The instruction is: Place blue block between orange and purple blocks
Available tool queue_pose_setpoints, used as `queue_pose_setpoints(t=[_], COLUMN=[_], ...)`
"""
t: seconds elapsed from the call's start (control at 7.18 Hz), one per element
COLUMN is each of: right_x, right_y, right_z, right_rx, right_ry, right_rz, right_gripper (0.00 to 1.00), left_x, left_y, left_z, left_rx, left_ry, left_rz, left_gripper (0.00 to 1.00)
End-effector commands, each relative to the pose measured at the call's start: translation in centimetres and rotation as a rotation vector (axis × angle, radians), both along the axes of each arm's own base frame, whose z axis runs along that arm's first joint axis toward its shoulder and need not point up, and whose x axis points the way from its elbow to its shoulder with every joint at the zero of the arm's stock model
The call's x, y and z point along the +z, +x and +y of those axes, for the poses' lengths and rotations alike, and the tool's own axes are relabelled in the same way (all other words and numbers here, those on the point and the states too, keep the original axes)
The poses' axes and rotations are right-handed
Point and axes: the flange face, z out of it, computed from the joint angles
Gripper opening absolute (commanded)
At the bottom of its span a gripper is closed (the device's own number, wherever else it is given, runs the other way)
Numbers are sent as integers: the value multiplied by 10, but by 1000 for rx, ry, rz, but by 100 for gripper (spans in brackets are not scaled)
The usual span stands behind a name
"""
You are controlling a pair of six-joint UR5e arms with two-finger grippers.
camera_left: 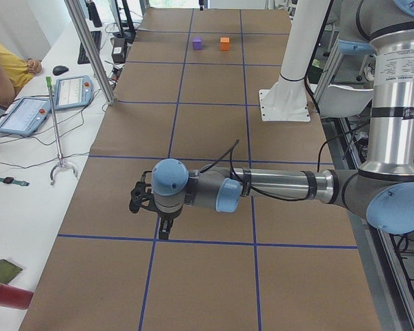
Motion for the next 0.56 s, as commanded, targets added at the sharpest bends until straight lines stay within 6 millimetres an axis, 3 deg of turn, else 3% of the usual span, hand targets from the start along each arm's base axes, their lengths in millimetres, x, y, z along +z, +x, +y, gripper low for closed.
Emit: queue_pose_setpoints(t=[0.0,0.14,0.28,0.42], right_x=[-4,-3,-5,-6], right_y=[0,-1,-1,-1], right_z=[1,3,3,4], right_rx=[0,-4,-3,-4], right_ry=[8,7,8,10], right_rz=[-8,-15,-16,-17], right_gripper=[100,100,100,100], left_x=[-18,-41,-57,-67], left_y=[55,102,136,184], left_z=[-8,-12,-15,-14], left_rx=[7,14,15,45], left_ry=[-83,-149,-168,-200], left_rz=[26,39,6,-15], left_gripper=[100,99,99,99])
